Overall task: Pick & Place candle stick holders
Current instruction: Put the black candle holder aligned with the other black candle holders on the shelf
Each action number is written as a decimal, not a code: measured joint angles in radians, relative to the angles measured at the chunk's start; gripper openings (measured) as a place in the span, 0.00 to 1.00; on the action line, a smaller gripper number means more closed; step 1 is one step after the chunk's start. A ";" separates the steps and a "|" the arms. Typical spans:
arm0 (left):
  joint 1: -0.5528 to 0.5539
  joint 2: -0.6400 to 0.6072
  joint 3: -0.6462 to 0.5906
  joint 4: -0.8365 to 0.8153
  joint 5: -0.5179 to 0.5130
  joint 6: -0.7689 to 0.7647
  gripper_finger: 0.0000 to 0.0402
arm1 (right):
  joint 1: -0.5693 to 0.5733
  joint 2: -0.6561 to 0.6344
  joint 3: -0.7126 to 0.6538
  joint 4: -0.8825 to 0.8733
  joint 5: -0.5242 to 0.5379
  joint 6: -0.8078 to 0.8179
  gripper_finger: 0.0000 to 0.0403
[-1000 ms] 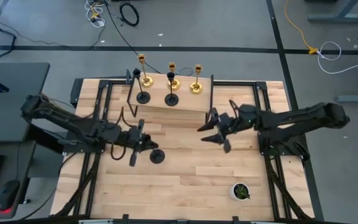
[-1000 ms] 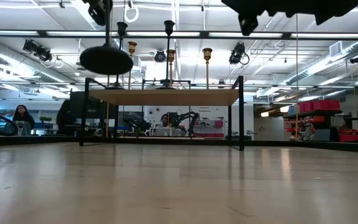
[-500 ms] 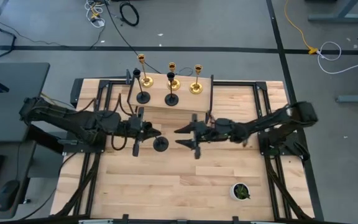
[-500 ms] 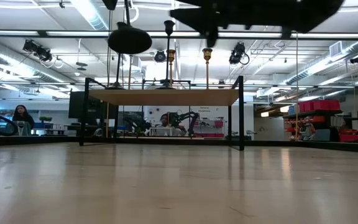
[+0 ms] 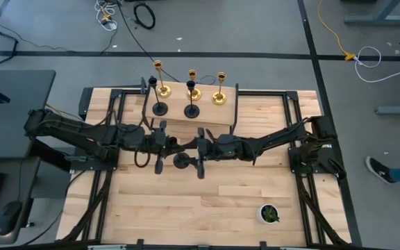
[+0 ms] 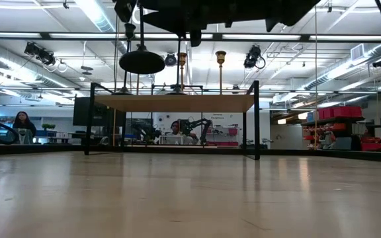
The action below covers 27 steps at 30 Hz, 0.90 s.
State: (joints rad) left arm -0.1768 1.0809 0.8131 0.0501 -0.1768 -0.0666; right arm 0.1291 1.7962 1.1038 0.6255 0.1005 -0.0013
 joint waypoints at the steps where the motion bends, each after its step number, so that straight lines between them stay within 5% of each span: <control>1: 0.000 0.000 0.000 0.004 0.000 0.000 0.01 | 0.000 0.000 0.000 0.005 0.005 0.000 0.48; 8: 0.000 0.000 0.000 0.019 -0.001 0.001 0.02 | 0.000 0.000 0.000 0.037 -0.004 0.007 0.46; 23: 0.000 0.000 -0.001 0.040 -0.001 0.011 0.02 | 0.000 0.017 0.000 0.091 -0.016 0.000 0.04; 27: -0.001 0.001 -0.003 0.039 0.004 0.010 0.02 | -0.002 0.061 0.010 0.144 -0.043 0.019 0.04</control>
State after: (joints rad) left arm -0.1776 1.0819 0.8098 0.0887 -0.1729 -0.0563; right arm 0.1272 1.8576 1.1137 0.7698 0.0571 0.0176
